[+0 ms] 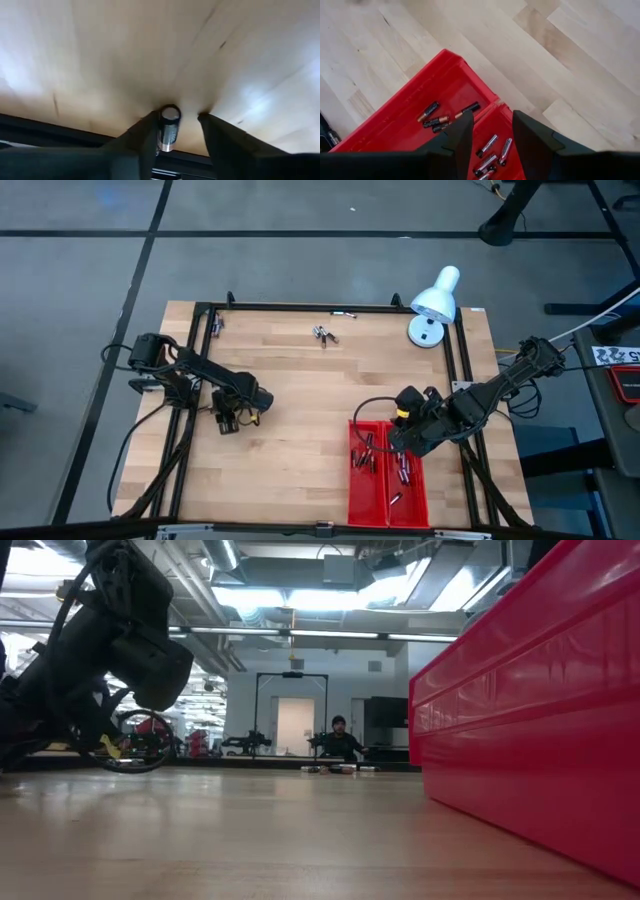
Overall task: Sort batteries
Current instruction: Put the black battery into the left red bin
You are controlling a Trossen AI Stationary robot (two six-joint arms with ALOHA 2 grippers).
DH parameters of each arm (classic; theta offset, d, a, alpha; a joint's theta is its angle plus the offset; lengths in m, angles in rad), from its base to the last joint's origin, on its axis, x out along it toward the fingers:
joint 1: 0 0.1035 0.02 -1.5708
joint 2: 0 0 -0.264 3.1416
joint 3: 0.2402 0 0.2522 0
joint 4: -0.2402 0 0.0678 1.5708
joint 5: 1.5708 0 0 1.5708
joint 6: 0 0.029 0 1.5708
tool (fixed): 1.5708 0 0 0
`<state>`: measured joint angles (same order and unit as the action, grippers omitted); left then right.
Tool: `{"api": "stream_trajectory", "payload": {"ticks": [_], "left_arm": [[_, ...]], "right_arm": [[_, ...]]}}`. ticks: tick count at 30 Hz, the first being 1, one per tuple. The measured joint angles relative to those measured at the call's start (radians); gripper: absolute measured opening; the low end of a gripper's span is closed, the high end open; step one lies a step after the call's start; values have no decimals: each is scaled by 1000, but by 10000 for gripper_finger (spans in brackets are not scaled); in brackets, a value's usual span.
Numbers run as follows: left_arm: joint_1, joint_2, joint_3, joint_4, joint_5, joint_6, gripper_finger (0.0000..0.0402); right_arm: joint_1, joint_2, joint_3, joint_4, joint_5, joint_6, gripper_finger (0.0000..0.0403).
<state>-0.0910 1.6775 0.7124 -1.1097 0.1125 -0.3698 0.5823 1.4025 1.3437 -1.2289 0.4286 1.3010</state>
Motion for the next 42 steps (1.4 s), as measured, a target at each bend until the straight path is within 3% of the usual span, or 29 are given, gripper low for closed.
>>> {"api": "stream_trajectory", "payload": {"ticks": [8, 18, 31, 34, 37, 42], "left_arm": [[0, 0, 0, 0, 12, 0, 36], [0, 0, 20, -21, 1, -15, 48], [-9, -137, 222, -48, -6, -116, 39], [-27, -206, 278, 98, -4, -199, 47], [-54, -275, 291, 408, -8, -290, 44], [-103, -288, 291, 945, -107, -341, 37]], "right_arm": [[0, 0, 0, 0, 1, 0, 138], [0, 0, 0, 1, 0, 1, 138], [0, 0, 0, 2, -14, 2, 138], [0, 0, 0, 2, -11, 2, 138], [0, 0, 0, 1, -1, 2, 138], [0, 0, 0, 0, 35, 2, 138]]}}
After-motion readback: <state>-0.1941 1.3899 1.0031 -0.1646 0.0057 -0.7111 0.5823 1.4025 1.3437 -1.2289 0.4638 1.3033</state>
